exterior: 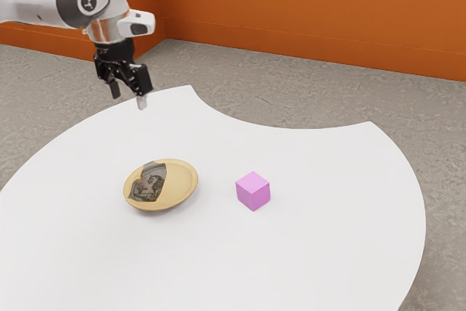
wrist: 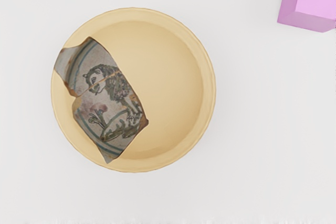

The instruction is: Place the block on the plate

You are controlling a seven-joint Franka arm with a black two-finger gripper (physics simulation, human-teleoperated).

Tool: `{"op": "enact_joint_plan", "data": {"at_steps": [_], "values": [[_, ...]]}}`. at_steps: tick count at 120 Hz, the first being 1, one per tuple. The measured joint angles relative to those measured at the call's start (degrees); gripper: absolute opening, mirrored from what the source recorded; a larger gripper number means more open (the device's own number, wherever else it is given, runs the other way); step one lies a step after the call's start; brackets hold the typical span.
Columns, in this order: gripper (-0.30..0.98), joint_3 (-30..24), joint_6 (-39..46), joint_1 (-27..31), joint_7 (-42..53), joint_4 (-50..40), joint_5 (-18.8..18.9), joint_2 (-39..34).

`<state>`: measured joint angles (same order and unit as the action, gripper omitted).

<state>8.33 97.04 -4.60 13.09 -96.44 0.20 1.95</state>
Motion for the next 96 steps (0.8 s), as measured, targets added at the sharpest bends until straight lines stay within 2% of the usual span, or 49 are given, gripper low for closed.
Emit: {"op": "enact_joint_plan", "data": {"at_steps": [32, 58, 73, 84, 96], "values": [[0.69, -0.1, 1.5, -1.2, 2.0, 0.0, -0.1, 4.1], [0.69, -4.9, 6.7, -4.2, 3.0, 1.2, -0.4, 12.1], [0.69, -4.8, 10.9, -9.0, 3.4, 0.9, -0.9, 15.3], [0.69, -0.9, 13.4, -14.9, 3.0, 1.0, -1.9, 17.2], [0.69, 0.4, 15.6, -17.3, 2.0, 4.2, -3.3, 21.8]]}}
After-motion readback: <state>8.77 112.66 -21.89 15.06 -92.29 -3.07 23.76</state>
